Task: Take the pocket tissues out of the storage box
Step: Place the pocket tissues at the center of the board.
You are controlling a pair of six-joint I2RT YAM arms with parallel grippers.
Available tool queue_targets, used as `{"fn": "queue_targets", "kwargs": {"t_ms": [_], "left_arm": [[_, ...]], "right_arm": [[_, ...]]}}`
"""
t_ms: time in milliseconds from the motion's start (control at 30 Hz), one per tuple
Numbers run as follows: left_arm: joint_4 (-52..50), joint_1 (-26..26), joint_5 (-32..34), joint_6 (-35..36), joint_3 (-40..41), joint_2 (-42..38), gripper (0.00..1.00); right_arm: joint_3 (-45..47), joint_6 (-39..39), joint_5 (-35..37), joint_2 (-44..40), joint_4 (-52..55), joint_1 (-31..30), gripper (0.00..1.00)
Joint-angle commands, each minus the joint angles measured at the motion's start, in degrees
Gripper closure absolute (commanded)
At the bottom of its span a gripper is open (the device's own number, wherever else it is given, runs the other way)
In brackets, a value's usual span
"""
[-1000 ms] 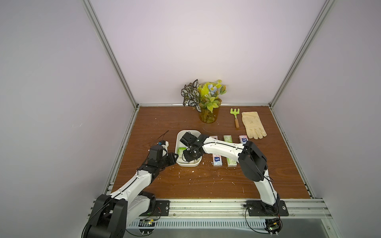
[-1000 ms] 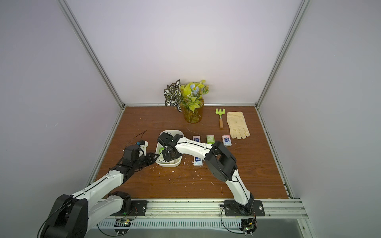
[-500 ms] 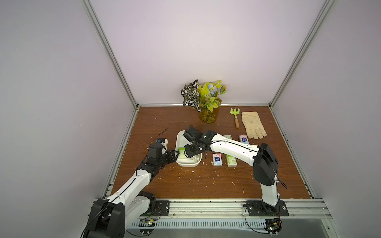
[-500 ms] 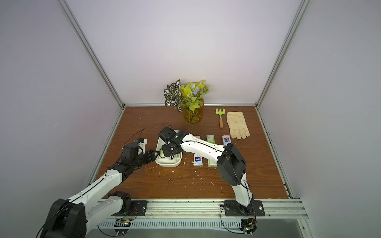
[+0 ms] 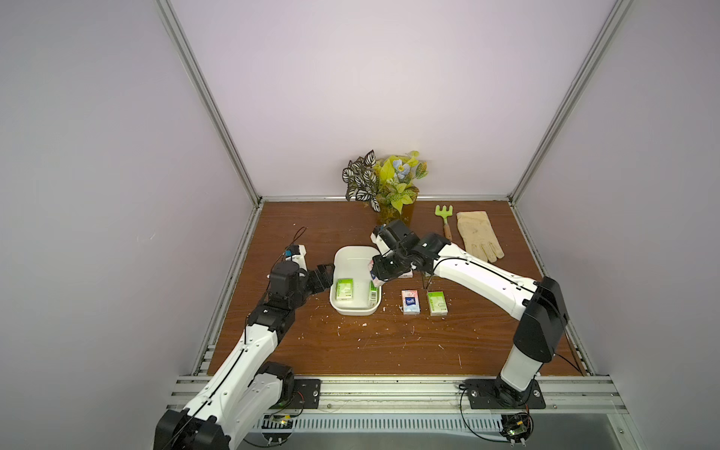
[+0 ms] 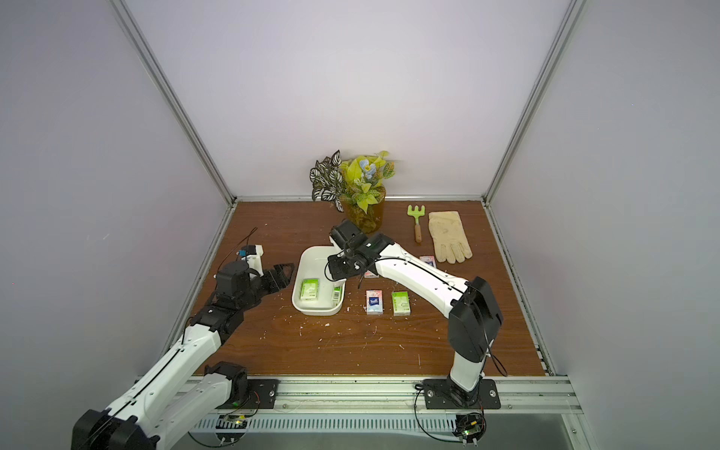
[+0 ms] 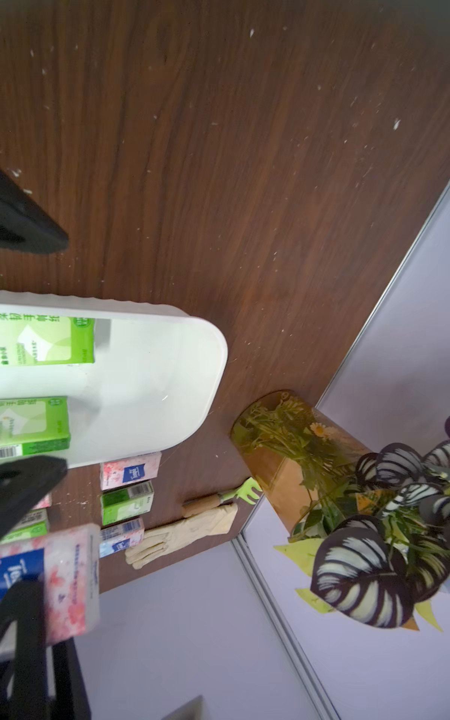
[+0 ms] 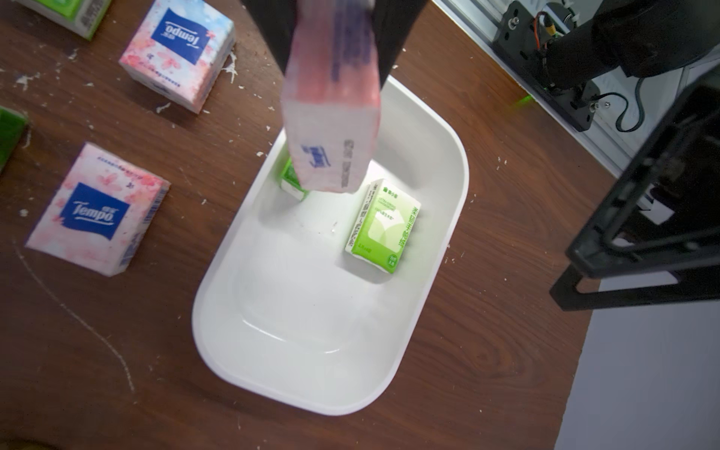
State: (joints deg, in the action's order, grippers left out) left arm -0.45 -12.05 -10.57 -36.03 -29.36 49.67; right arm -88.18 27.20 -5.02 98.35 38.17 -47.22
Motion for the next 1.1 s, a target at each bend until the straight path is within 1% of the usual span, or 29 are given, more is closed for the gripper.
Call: {"fn": "queue_targets", "kwargs": {"t_ms": [0,67,167,300,367,467,633,767,800,967,1033,1067], "left_arm": [[0.0,0.6,3.9,0.8,-2.1,-0.9,0.14],[0.1,0.7,4.6,0.9,-2.5,-0.9,0.1],[-0.1,0.7,4.8,1.3,-3.0,-0.6,0.08],[-0.3,0.8,4.8,1.8,-3.5,0.2,0.07],[-0.2,0.7,4.5,2.0,-3.8,0.6,0.07],[-0.3,0.7,3.8,2.3,-4.1,1.4,0.07],[-0.5,0.7,3.3,2.7,-4.6,2.2,0.06],[-0.4,0.7,3.3,2.7,-4.7,2.5,0.06],[-0.5,0.7,3.2,2.9,-4.7,2.7,0.06],[-1.1,0.7,2.7,3.4,-5.8,3.7,0.05],[-1.2,0.7,2.6,3.6,-6.0,3.9,0.05],[-1.2,0.7,2.6,3.7,-6.1,4.0,0.05]], "right_arm": [[2.7,-4.3,-5.2,-6.0,-1.3,4.0,0.74],[5.4,-5.8,-6.7,-9.1,-1.2,7.1,0.74],[10.2,-7.9,-7.2,-13.7,-1.2,11.5,0.74],[15.7,-12.5,-8.1,-18.6,-0.3,16.5,0.74],[18.0,-14.5,-7.0,-20.7,0.9,18.8,0.74],[21.6,-17.5,-7.3,-23.0,2.4,23.3,0.74],[26.8,-21.6,-7.3,-25.1,4.3,30.9,0.75],[30.9,-23.5,-6.4,-26.6,3.8,35.6,0.75],[31.3,-23.7,-7.5,-26.8,3.0,36.8,0.75],[32.0,-25.3,-10.4,-25.2,1.8,39.8,0.74],[31.8,-25.3,-11.0,-24.1,1.8,40.2,0.75],[31.8,-25.2,-12.4,-23.8,1.8,40.4,0.75]]}}
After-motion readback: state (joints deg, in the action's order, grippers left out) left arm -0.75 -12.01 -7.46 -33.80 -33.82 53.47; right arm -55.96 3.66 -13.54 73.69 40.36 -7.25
